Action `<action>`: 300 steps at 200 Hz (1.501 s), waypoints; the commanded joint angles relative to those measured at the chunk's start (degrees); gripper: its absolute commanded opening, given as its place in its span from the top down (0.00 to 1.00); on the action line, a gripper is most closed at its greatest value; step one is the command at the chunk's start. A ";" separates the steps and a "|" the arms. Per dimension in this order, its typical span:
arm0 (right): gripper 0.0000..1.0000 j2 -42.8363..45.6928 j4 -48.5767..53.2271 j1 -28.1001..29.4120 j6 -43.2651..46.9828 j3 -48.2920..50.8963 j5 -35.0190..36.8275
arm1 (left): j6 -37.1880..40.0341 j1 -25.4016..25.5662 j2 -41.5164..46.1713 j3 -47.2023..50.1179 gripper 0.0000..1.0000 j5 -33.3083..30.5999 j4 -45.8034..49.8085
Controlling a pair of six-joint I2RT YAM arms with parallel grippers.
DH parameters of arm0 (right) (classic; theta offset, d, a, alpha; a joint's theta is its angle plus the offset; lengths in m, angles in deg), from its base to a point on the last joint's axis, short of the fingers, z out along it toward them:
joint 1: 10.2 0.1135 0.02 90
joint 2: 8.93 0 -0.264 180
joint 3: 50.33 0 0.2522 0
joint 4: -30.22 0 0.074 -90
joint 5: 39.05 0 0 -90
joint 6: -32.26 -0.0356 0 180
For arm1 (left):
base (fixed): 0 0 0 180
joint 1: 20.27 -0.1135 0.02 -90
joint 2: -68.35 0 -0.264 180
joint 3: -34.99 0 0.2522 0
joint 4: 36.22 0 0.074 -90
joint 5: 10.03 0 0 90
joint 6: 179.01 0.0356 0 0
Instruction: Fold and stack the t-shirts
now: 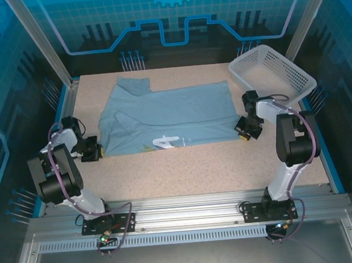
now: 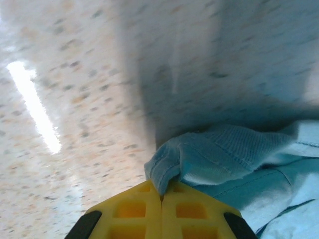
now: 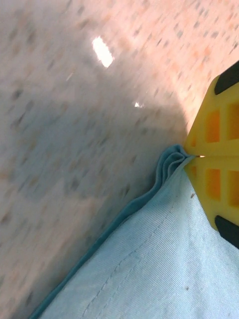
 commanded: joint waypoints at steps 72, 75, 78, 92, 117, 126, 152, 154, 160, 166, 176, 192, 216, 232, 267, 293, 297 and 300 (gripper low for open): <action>1.00 8.19 7.60 -2.51 1.08 8.57 7.57 | -4.08 3.65 13.55 11.09 0.99 -4.32 7.39; 1.00 8.07 7.57 -2.66 1.11 8.55 7.39 | -3.98 3.63 13.40 11.17 0.98 -4.33 7.24; 1.00 7.97 7.60 -2.64 1.14 8.42 7.38 | -3.99 3.61 13.26 11.10 0.98 -4.37 7.19; 1.00 7.75 7.78 -2.61 1.21 8.15 7.41 | -3.85 3.56 12.77 10.88 0.97 -5.10 6.89; 1.00 7.66 7.70 -2.64 1.82 8.13 7.37 | -2.82 3.39 11.50 9.60 0.94 -7.97 6.66; 1.00 7.58 7.69 -2.64 2.21 7.98 7.13 | -1.80 3.38 10.68 8.68 0.92 -9.23 6.75; 0.85 8.17 8.43 -2.64 3.31 7.47 6.25 | 0.85 3.44 9.41 6.90 0.75 -10.08 6.24; 0.83 8.36 8.47 -2.64 3.39 7.46 6.22 | 1.06 3.40 9.43 6.77 0.74 -10.13 6.20; 0.77 8.98 8.64 -2.64 3.62 7.43 6.18 | 1.88 3.56 9.62 6.20 0.70 -10.66 6.30; 0.71 9.76 8.86 -2.62 3.80 7.42 6.22 | 2.82 3.77 9.92 5.57 0.64 -11.34 6.56; 0.65 11.16 9.39 -2.59 4.18 7.23 6.35 | 4.68 4.04 10.43 4.33 0.59 -12.67 7.61; 0.59 13.73 10.93 -2.55 4.84 6.40 6.82 | 7.62 5.20 12.08 2.13 0.58 -15.10 9.92; 0.56 18.53 12.22 -1.29 6.23 5.08 6.62 | 12.35 11.92 16.42 -0.57 0.56 -14.58 8.73; 0.54 21.38 10.71 0.53 7.38 4.83 4.48 | 12.57 16.70 16.26 -0.92 0.53 -8.68 5.59; 0.48 21.29 -1.84 4.09 10.80 6.91 -13.63 | -0.21 25.71 10.82 3.77 0.46 3.59 -8.27; 0.48 19.20 -4.66 6.25 10.24 5.54 -17.49 | -4.64 30.47 5.95 3.77 0.45 3.15 -12.84; 0.48 19.10 -5.02 6.31 10.07 5.42 -18.00 | -5.15 30.78 5.34 3.79 0.45 3.19 -13.43; 0.48 19.01 -5.27 6.37 9.97 5.36 -18.38 | -5.43 31.00 4.88 3.77 0.45 3.09 -13.87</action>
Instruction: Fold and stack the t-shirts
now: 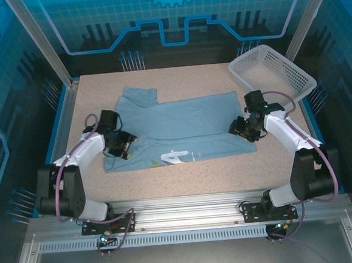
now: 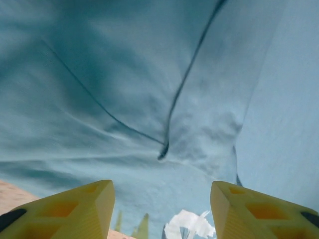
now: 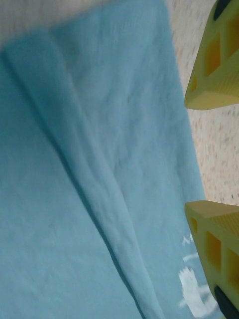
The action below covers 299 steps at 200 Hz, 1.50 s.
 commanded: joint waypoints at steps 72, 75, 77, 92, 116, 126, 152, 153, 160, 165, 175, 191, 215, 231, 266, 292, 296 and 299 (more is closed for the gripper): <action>0.50 -1.00 -3.28 1.25 0.13 -1.94 -7.74 | -4.64 2.70 -10.23 -2.63 0.76 0.95 -6.85; 0.50 -1.04 -3.18 1.17 0.06 -2.02 -7.66 | -4.47 2.70 -10.34 -2.87 0.79 0.77 -6.80; 0.51 -1.01 -3.10 1.16 0.04 -2.07 -7.55 | -4.34 2.70 -10.42 -3.11 0.81 0.72 -6.72; 0.52 -0.88 -2.92 0.98 -0.01 -2.17 -7.29 | -3.12 2.79 -11.28 -5.10 0.95 0.02 -5.75; 0.52 -0.91 -2.78 0.81 -0.09 -2.47 -7.29 | -0.94 2.87 -12.89 -9.13 1.00 -0.75 -3.72; 0.53 -1.08 -2.68 0.67 -0.07 -2.69 -7.28 | 0.43 3.22 -13.73 -11.58 1.00 -1.49 -2.19; 0.54 -1.76 -2.10 0.50 -0.31 -3.17 -7.29 | 5.21 4.27 -18.37 -19.47 1.00 -1.87 2.19; 0.54 -1.78 -2.11 0.45 -0.31 -3.22 -7.34 | 5.44 4.32 -18.60 -19.96 1.00 -1.90 2.36; 0.54 -2.08 -1.87 0.35 -0.38 -3.26 -7.34 | 7.17 4.75 -20.45 -22.67 1.00 -1.94 3.86; 0.55 -2.27 -1.70 0.31 -0.41 -3.35 -7.43 | 8.32 5.10 -21.84 -24.74 1.00 -1.85 4.84; 0.55 -2.45 -1.59 0.15 -0.49 -3.29 -7.63 | 11.05 5.85 -24.76 -28.88 1.00 -1.70 6.64; 0.55 -2.65 -1.33 -0.03 -0.49 -3.26 -7.81 | 15.58 7.23 -29.60 -36.32 1.00 -2.13 10.69; 0.56 -3.17 -0.66 -0.25 -0.28 -3.27 -8.30 | 22.76 9.29 -37.24 -47.34 1.00 -3.71 18.44; 0.55 -4.09 -0.21 -0.49 -0.14 -3.27 -8.91 | 27.82 10.53 -42.23 -54.49 1.00 -3.94 24.47; 0.52 -6.09 0.44 -0.70 -0.24 -3.53 -9.05 | 35.98 13.26 -49.06 -66.00 0.81 -8.97 35.78; 0.53 -6.10 0.34 -0.82 -0.91 -3.13 -6.32 | 34.93 14.33 -44.11 -65.90 0.36 -17.83 36.56; 0.54 -6.10 0.03 -0.89 -1.00 -2.90 -5.93 | 34.32 14.45 -42.80 -65.52 0.36 -18.86 36.48; 0.55 -6.03 -0.18 -0.85 -1.14 -2.64 -5.72 | 33.74 14.52 -41.83 -65.14 0.36 -19.51 36.39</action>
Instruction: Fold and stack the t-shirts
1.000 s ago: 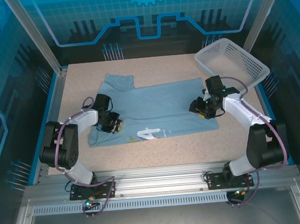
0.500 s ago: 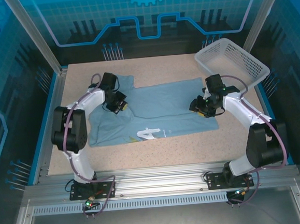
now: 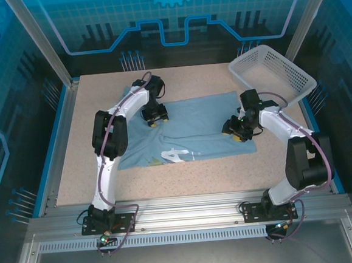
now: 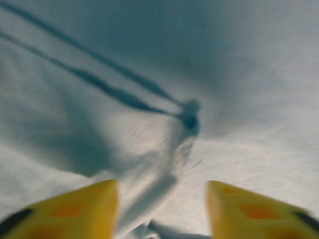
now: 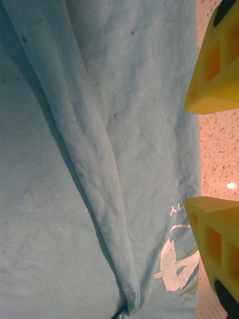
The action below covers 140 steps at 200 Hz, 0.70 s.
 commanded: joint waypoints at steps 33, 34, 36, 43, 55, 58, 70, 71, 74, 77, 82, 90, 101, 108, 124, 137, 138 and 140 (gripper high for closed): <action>0.69 -1.70 -0.50 -0.54 -4.06 1.55 1.17 | -9.92 0.93 22.15 16.16 0.49 -5.52 -2.79; 0.70 -1.73 -0.58 -0.51 -4.19 1.60 1.05 | -10.35 0.93 22.54 16.86 0.50 -5.09 -3.30; 0.71 -1.81 -0.82 -0.42 -4.48 1.92 0.90 | -11.18 0.97 23.51 18.46 0.51 -4.24 -4.12; 0.74 -1.97 -1.82 0.02 -5.40 2.69 0.01 | -14.37 1.13 26.63 23.92 0.57 -0.81 -8.05; 0.76 -2.48 -2.97 1.42 -7.03 3.38 -0.60 | -19.94 1.88 30.80 33.60 0.64 5.09 -16.28; 0.77 -2.72 -3.17 1.84 -7.38 3.40 -0.70 | -21.27 2.18 31.46 35.92 0.66 6.50 -18.61; 0.78 -4.02 -4.18 3.39 -8.67 3.46 -0.86 | -26.09 3.75 33.53 42.98 0.72 9.98 -26.64; 0.78 -4.21 -4.31 3.52 -8.74 3.39 -0.88 | -26.30 3.96 33.55 43.37 0.72 10.17 -27.18; 0.78 -4.54 -4.55 3.96 -9.13 3.30 -0.90 | -27.10 4.46 33.63 44.55 0.73 10.88 -29.02; 0.79 -5.08 -4.72 4.20 -9.41 3.16 -0.86 | -27.76 5.08 33.53 45.57 0.75 11.34 -30.61; 0.79 -5.90 -5.15 4.64 -9.87 2.86 -0.90 | -28.63 5.89 33.14 46.66 0.77 12.59 -32.91; 0.79 -7.29 -5.72 5.17 -10.43 2.26 -0.65 | -29.53 7.27 31.91 47.38 0.79 14.12 -35.41; 0.80 -9.64 -5.98 5.71 -10.68 0.61 0.10 | -29.44 9.30 30.45 47.02 0.80 14.63 -36.85; 0.81 -11.30 -5.53 5.93 -10.73 -0.88 0.58 | -28.91 10.59 29.44 46.23 0.80 14.38 -36.42; 0.82 -14.69 -5.04 6.07 -10.82 -3.89 1.42 | -27.93 12.42 26.82 44.92 0.81 14.41 -35.19; 0.82 -17.25 -3.92 5.96 -10.52 -6.74 2.75 | -27.22 12.73 25.30 45.09 0.82 14.13 -34.21; 0.82 -17.41 -3.83 5.95 -10.45 -6.94 2.81 | -27.17 12.76 25.21 45.17 0.82 14.09 -34.17; 0.82 -17.82 -3.61 5.88 -10.40 -7.51 2.97 | -27.05 12.76 25.10 45.29 0.82 13.96 -34.03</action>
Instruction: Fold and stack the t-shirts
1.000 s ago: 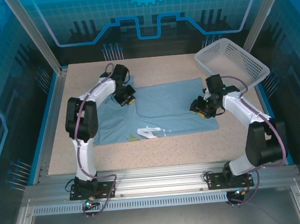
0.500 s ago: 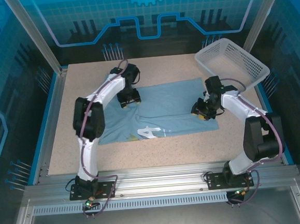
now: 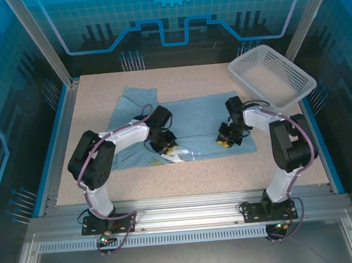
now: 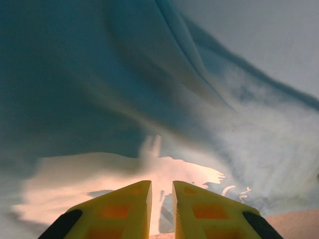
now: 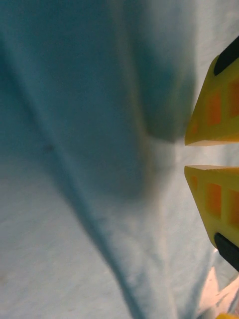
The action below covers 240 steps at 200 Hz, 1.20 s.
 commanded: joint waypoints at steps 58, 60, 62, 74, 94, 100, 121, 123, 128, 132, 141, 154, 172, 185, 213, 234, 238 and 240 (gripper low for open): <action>0.83 -11.03 5.48 -2.23 0.64 -14.77 4.64 | 3.53 -0.26 -1.95 3.10 0.84 -2.30 1.09; 0.83 -11.15 5.20 -2.39 0.65 -14.78 4.63 | 3.59 -0.23 -1.85 3.19 0.84 -2.39 1.09; 0.83 -11.19 4.96 -2.54 0.68 -14.71 4.56 | 3.67 -0.33 -1.78 3.21 0.84 -2.50 1.20; 0.83 -11.39 3.36 -3.37 0.59 -14.84 4.33 | 4.12 -0.31 -1.37 3.29 0.84 -3.07 1.78; 0.83 -12.50 3.04 -4.32 1.23 -16.80 4.29 | 4.20 -0.48 -0.91 3.30 0.84 -3.24 2.21; 0.83 -13.09 3.30 -4.42 1.40 -17.56 4.24 | 4.03 -0.64 -0.54 3.22 0.85 -3.46 2.44; 0.84 -13.62 4.06 -5.11 2.35 -19.25 4.77 | 3.30 -1.57 3.45 3.30 0.83 -5.72 3.68; 0.84 -13.52 4.06 -5.18 2.42 -19.26 4.84 | 3.23 -1.67 3.96 3.37 0.82 -6.06 3.96; 0.84 -13.13 3.97 -5.36 2.72 -19.19 4.99 | 3.11 -2.22 5.49 3.59 0.79 -6.72 4.56; 0.84 -12.60 3.84 -5.51 2.88 -19.04 5.03 | 2.99 -2.74 6.75 3.84 0.77 -7.32 5.05; 0.83 -10.73 3.45 -5.57 3.57 -18.50 5.60 | 2.80 -4.25 9.38 4.63 0.74 -8.13 6.43; 0.79 -6.49 3.39 -5.46 4.80 -16.94 7.71 | 2.53 -7.44 13.13 6.55 0.73 -8.35 8.44; 0.75 -0.69 4.27 -5.37 6.14 -13.72 9.46 | 2.15 -12.87 17.60 10.30 0.74 -8.26 11.93; 0.74 2.27 5.34 -5.40 6.85 -10.76 9.49 | 1.94 -17.24 20.29 13.60 0.76 -7.75 13.74; 0.74 6.21 7.45 -5.33 6.99 -4.16 8.72 | 2.42 -24.45 23.12 18.59 0.79 -5.87 14.34; 0.73 7.29 8.00 -5.89 6.84 -0.21 10.31 | 4.06 -28.29 21.60 19.77 0.80 -5.57 14.68; 0.73 7.08 8.08 -6.31 6.90 0.48 10.61 | 4.67 -29.00 21.02 19.82 0.80 -5.72 14.80; 0.73 6.86 8.07 -6.38 6.92 0.68 10.71 | 4.91 -29.38 20.66 19.71 0.80 -5.90 14.89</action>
